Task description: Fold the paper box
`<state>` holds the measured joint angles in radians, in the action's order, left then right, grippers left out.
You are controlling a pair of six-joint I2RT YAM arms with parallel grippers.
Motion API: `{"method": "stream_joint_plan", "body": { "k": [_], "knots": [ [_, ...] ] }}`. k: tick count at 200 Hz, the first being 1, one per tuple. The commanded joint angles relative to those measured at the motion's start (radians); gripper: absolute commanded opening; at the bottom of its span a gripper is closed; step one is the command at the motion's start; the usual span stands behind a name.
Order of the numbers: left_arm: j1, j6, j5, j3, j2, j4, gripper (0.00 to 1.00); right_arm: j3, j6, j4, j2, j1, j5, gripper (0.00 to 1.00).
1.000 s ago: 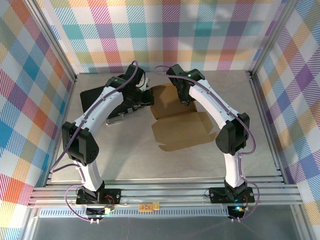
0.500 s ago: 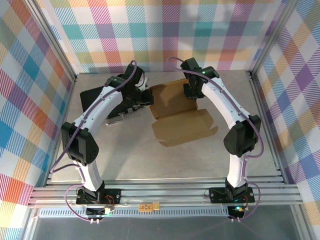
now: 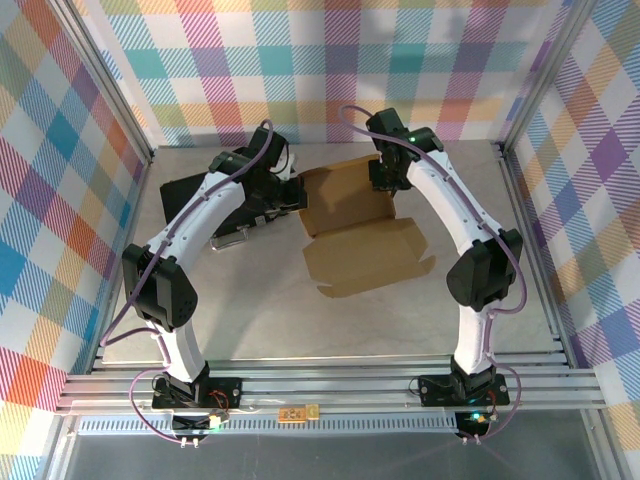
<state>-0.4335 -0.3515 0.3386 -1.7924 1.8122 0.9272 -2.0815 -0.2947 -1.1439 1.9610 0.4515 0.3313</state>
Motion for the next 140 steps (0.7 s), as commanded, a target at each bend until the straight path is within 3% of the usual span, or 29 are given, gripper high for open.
{"method": "stream_joint_plan", "body": {
  "k": [1,48,96,140],
  "knots": [
    [0.011,-0.006,0.014,-0.030,-0.025,0.029,0.00,-0.029,0.012,0.001,0.004,-0.004,-0.046,0.43],
    [0.010,-0.006,0.015,-0.037,-0.017,0.027,0.00,0.007,0.022,-0.004,0.014,-0.004,-0.042,0.38],
    [0.011,-0.003,0.016,-0.039,-0.016,0.029,0.00,0.032,0.026,0.003,0.024,-0.002,0.031,0.15],
    [0.011,-0.004,0.010,-0.045,-0.012,0.031,0.00,-0.011,0.013,-0.056,0.048,0.023,0.171,0.04]
  ]
}}
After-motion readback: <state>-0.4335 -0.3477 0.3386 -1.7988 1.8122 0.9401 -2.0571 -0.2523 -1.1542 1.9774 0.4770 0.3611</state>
